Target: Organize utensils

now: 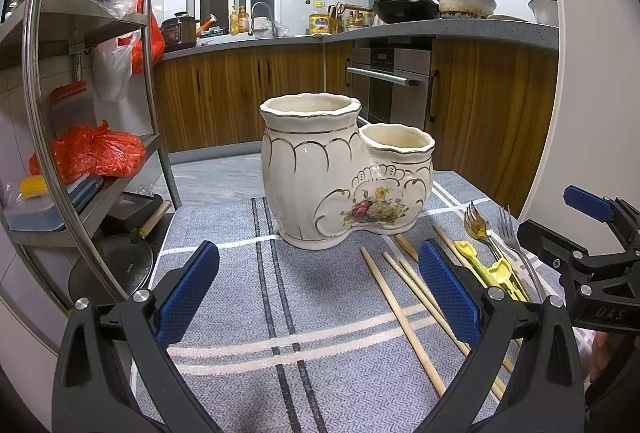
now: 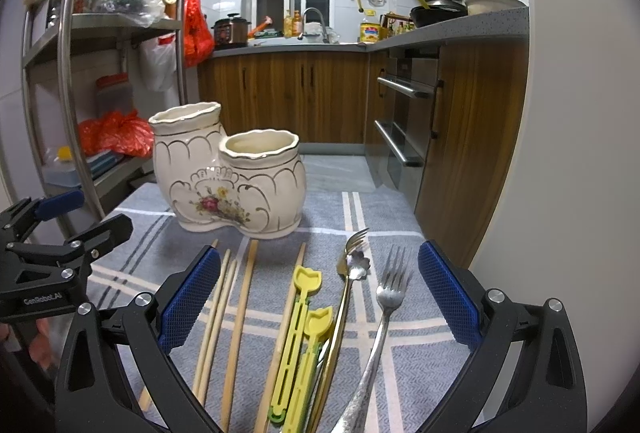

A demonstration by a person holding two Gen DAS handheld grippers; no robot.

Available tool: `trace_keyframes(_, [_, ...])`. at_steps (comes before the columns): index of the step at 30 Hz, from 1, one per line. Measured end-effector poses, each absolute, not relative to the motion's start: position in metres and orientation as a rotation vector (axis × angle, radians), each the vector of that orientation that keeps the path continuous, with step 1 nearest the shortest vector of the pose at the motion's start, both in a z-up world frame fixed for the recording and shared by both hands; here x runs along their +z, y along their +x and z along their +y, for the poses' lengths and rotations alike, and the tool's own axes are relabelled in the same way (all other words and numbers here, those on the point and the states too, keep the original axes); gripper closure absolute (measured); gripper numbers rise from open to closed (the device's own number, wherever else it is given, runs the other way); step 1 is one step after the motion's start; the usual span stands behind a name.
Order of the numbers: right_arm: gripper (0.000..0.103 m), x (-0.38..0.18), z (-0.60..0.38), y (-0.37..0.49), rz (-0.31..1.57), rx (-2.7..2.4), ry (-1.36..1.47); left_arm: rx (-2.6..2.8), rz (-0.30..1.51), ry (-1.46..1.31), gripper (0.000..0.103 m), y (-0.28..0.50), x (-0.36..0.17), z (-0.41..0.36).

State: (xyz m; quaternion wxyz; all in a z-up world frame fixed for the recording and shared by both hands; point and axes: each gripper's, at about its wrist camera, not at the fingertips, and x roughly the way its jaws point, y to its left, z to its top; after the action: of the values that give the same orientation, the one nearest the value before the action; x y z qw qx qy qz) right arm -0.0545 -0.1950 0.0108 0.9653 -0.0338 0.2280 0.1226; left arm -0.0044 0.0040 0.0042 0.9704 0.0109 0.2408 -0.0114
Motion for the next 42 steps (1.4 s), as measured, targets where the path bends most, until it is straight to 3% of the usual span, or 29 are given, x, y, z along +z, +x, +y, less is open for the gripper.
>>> trace_keyframes(13, [0.005, 0.016, -0.195, -0.064, 0.368, 0.186, -0.126, -0.050, 0.494, -0.016, 0.005, -0.004, 0.010, 0.007])
trace_keyframes(31, [0.007, -0.011, -0.249, -0.010, 0.765, 0.119, -0.159, -0.135, 0.765, 0.042, 0.006, 0.038, -0.010, -0.004])
trace_keyframes(32, [0.009, -0.012, -0.250, -0.006, 0.780, 0.121, -0.156, -0.137, 0.781, 0.044, 0.006, 0.041, -0.012, -0.006])
trace_keyframes(36, [0.033, -0.020, -0.253, 0.007, 0.856, 0.126, -0.130, -0.146, 0.835, 0.040, 0.015, 0.047, -0.019, -0.015])
trace_keyframes(42, [0.053, -0.030, -0.247, 0.010, 0.918, 0.205, -0.100, -0.177, 0.905, 0.040, 0.031, 0.047, -0.033, -0.028])
